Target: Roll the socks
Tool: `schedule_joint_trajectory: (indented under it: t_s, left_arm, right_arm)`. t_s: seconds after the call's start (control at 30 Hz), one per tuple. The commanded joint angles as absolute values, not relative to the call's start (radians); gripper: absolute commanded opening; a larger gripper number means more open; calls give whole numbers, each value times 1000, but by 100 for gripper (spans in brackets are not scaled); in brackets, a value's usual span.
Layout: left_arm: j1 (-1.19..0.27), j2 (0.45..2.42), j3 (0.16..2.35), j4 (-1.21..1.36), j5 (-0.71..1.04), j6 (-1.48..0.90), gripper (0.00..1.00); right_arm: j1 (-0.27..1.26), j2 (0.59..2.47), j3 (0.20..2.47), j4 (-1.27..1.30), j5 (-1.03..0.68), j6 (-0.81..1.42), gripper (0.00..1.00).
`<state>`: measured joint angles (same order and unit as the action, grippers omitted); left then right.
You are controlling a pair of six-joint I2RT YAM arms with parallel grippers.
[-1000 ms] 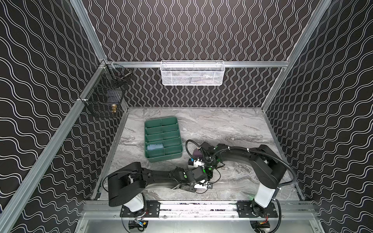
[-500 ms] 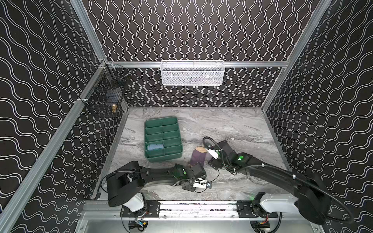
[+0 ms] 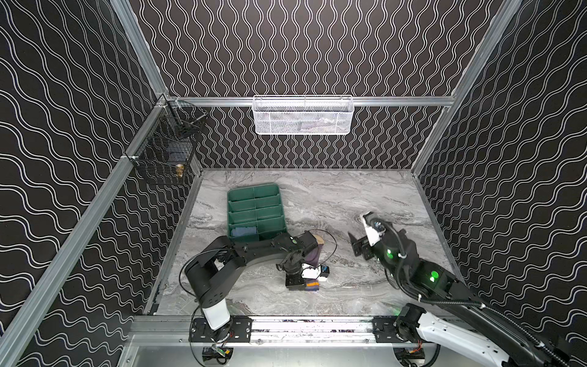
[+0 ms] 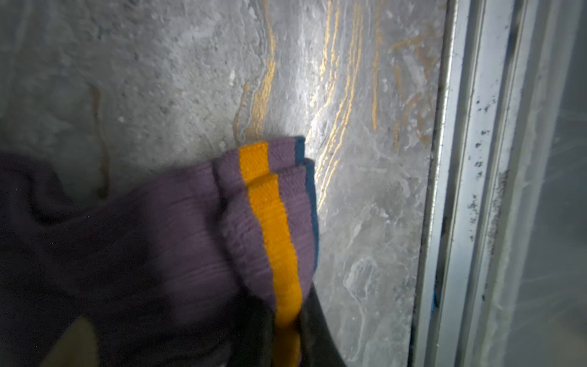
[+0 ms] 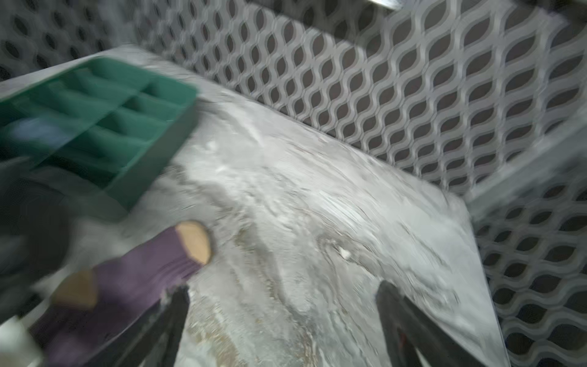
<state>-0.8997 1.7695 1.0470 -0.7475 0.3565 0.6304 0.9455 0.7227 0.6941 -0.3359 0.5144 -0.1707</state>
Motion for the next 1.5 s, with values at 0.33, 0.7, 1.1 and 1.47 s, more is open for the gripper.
schedule_joint_trajectory:
  t_s: [0.33, 0.7, 1.1, 1.47]
  left_arm:
    - [-853, 1856, 1071, -776, 406, 607, 0]
    - [-849, 1868, 1073, -781, 408, 607, 0]
    - [-850, 1888, 1093, -795, 422, 609, 0]
    - [-848, 1647, 1057, -751, 337, 573, 47]
  right_arm:
    - [1478, 1147, 510, -98, 603, -600, 63]
    - [1418, 1428, 471, 289, 448, -666, 51]
    - [1342, 1568, 495, 223, 359, -597, 11]
    - [1332, 1511, 543, -57, 307, -479, 0]
